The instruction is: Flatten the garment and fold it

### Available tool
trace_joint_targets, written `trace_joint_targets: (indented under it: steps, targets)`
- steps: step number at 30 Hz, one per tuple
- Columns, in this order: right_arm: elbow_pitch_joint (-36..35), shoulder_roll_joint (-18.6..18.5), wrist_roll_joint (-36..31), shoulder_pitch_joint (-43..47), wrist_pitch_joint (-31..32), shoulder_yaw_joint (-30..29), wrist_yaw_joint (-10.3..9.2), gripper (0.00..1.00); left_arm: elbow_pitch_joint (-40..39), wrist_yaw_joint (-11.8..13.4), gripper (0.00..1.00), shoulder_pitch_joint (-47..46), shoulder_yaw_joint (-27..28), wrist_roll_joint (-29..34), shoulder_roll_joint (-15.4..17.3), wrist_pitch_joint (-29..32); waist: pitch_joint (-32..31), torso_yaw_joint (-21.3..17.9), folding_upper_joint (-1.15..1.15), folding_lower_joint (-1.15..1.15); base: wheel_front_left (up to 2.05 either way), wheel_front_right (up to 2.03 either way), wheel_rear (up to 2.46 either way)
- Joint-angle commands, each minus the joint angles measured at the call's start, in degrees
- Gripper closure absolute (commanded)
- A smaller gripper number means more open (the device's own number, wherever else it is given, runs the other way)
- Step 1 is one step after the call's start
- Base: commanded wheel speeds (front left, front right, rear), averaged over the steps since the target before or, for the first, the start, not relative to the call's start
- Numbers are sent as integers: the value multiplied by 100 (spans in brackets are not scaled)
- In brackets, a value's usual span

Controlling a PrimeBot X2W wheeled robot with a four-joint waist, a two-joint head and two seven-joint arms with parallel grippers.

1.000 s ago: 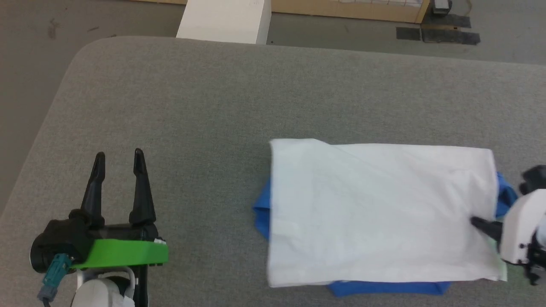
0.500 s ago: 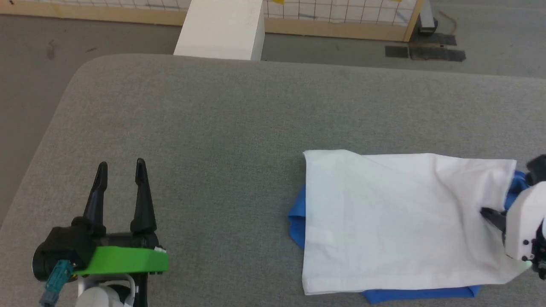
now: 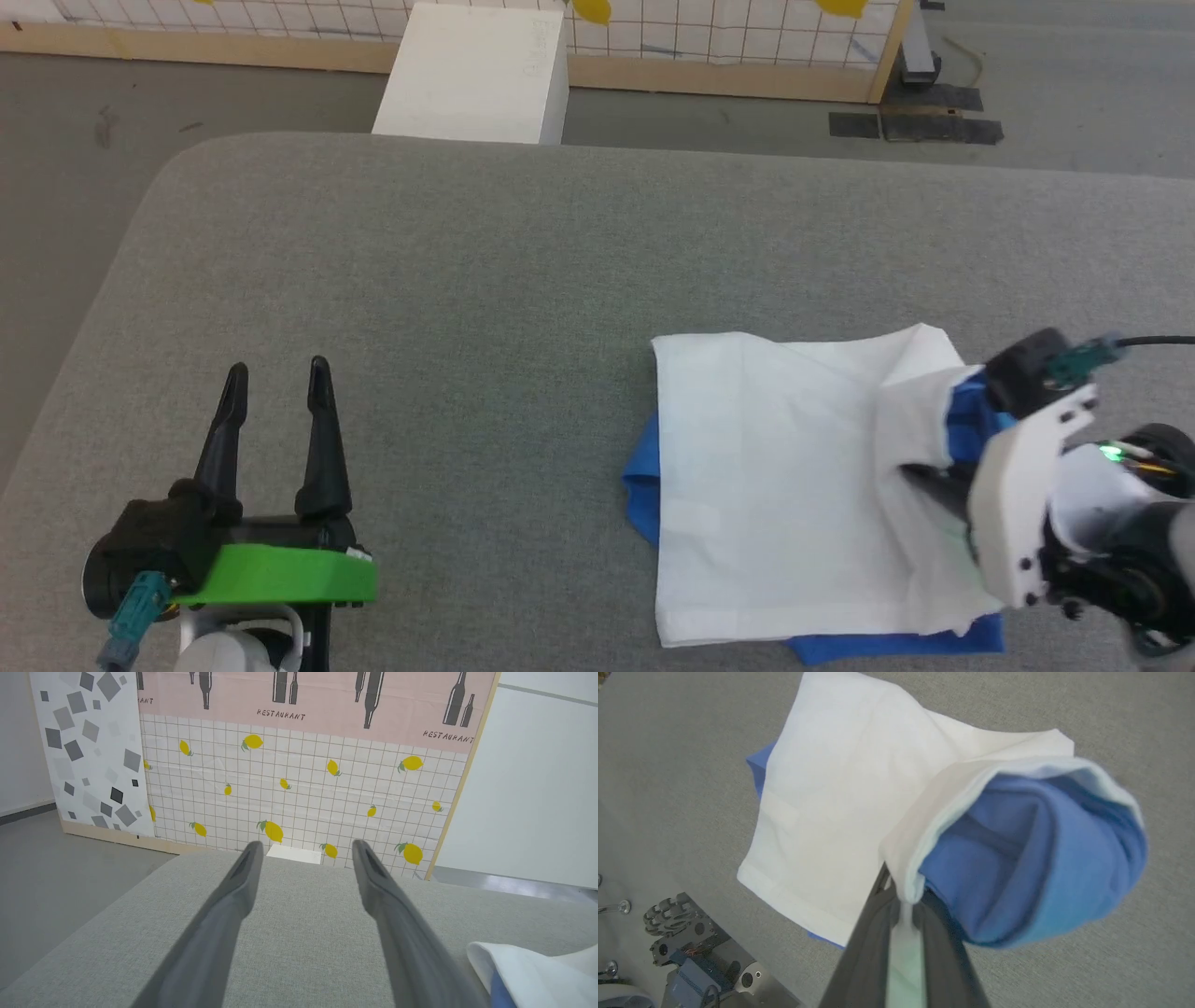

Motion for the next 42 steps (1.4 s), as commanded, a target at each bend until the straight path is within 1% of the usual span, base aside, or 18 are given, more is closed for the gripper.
trace_joint_targets:
  steps: [1, 7, 12, 16, 26, 33, 34, 35, 38, 42]
  targets:
    - [-15, 70, 60, -162, 23, 162, -8, 100, 22, -16, 0, -10, -20, -5, -22, -26, 32, 44, 0, 0, 0, 0, 0]
    - [240, 235, 106, -614, -75, 800, -8, 100, 34, 4, 0, -90, -74, -70, -22, -26, 148, 185, 0, 0, 0, 0, 0]
    - [678, 324, 137, -1011, -154, 1332, -8, 100, 32, 34, 0, -139, -126, -124, -22, -26, 245, 314, 0, 0, 0, 0, 0]
    - [1049, 408, 166, -1267, -260, 1623, -8, 100, 27, 51, 0, -183, -185, -162, -22, -26, 338, 412, 0, 0, 0, 0, 0]
    - [1901, 601, 228, -1631, -630, 2164, -8, 100, 59, 84, 0, -272, -320, -223, -22, -26, 495, 597, 0, 0, 0, 0, 0]
    - [2335, 711, 257, -1712, -971, 2324, -8, 100, 107, 98, 0, -267, -362, -246, -22, -26, 457, 655, 0, 0, 0, 0, 0]
    - [2369, 732, 258, -1722, -1017, 2331, -8, 58, 113, 98, 0, -262, -365, -249, -22, -26, 448, 658, 0, 0, 0, 0, 0]
    - [2404, 759, 248, -1740, -1102, 2317, -8, 0, 119, 97, 0, -257, -370, -252, -22, -26, 440, 662, 0, 0, 0, 0, 0]
    - [2458, 845, 262, -1786, -1236, 2339, -8, 0, 137, 95, 0, -243, -375, -253, -22, -26, 402, 659, 0, 0, 0, 0, 0]
    - [2351, 872, 289, -1885, -1329, 2510, -8, 0, 154, 92, 0, -207, -363, -234, -22, -26, 309, 631, 0, 0, 0, 0, 0]
